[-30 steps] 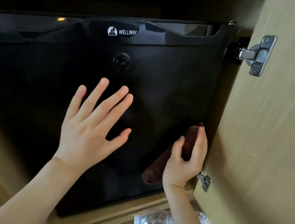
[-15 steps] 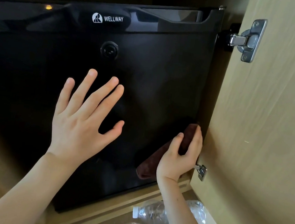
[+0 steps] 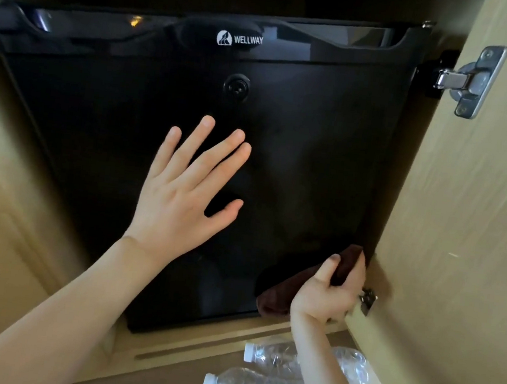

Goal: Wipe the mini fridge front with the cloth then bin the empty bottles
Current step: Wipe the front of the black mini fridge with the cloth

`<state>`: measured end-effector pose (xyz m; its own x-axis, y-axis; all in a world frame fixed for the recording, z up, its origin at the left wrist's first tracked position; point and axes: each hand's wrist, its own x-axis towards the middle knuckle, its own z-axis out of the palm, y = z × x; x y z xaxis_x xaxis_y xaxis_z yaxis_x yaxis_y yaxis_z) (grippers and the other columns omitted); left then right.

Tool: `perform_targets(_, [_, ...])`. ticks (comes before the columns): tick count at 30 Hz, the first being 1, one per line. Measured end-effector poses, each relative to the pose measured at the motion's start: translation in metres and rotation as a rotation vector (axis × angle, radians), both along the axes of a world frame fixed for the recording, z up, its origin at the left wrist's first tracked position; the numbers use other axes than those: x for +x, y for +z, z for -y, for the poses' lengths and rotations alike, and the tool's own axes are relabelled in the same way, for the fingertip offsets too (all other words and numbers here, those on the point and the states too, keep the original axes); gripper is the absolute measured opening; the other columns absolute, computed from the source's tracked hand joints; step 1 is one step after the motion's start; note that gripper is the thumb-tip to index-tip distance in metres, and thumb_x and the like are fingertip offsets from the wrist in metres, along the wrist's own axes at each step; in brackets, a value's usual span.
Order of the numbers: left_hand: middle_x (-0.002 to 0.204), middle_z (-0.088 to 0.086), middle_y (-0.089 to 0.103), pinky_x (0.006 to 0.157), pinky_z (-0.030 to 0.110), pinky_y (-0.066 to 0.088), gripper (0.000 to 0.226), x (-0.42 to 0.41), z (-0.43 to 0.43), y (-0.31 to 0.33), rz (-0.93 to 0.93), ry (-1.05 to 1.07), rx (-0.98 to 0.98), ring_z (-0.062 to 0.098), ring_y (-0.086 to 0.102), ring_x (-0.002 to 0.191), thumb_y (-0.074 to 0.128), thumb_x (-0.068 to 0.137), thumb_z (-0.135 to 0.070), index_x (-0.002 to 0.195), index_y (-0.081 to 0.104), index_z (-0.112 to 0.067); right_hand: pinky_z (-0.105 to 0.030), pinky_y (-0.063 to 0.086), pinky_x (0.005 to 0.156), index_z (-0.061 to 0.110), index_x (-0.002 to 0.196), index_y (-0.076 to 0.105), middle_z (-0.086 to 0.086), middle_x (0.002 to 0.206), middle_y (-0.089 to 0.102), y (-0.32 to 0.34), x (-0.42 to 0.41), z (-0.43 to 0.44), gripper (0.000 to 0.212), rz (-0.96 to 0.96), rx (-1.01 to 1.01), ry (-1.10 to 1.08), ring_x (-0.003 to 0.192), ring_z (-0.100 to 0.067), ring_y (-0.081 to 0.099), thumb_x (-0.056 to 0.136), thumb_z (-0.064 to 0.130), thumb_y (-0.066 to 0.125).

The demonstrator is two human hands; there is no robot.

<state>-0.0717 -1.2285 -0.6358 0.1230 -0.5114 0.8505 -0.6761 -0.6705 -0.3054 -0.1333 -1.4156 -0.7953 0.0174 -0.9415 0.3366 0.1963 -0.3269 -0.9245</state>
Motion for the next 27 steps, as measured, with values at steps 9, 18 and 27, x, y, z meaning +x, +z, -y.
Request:
perform_targets(9, [0.159,-0.004,0.032,0.123,0.041,0.022,0.059,0.000,-0.077,0.001,-0.002,0.086,0.121,0.020,0.026,0.151,0.062,0.097,-0.034,0.150,0.043,-0.017,-0.034,0.045,0.112,-0.010,0.126,0.062,-0.024,0.133,0.062,0.084,0.014,-0.015,0.031,0.197,-0.530,0.037,0.131,-0.033,0.057,0.097,0.002,0.065])
perform_targets(18, [0.158,-0.009,0.031,0.124,0.041,0.015,0.063,0.007,-0.085,-0.015,-0.052,0.050,0.046,0.021,0.025,0.151,0.063,0.092,-0.030,0.150,0.040,-0.021,-0.038,0.040,0.117,0.003,0.138,0.056,-0.014,0.146,0.052,0.029,0.024,-0.070,0.043,0.055,-1.233,0.379,0.142,-0.025,0.046,0.097,0.007,0.068])
perform_targets(27, [0.156,-0.003,0.037,0.124,0.044,0.017,0.059,0.008,-0.081,-0.015,-0.055,0.006,0.018,0.021,0.025,0.151,0.065,0.090,-0.025,0.145,0.047,-0.017,-0.043,0.050,0.107,-0.002,0.132,0.061,-0.018,0.140,0.059,0.043,0.014,-0.038,0.041,0.094,-1.329,0.512,0.136,-0.028,0.054,0.093,0.003,0.073])
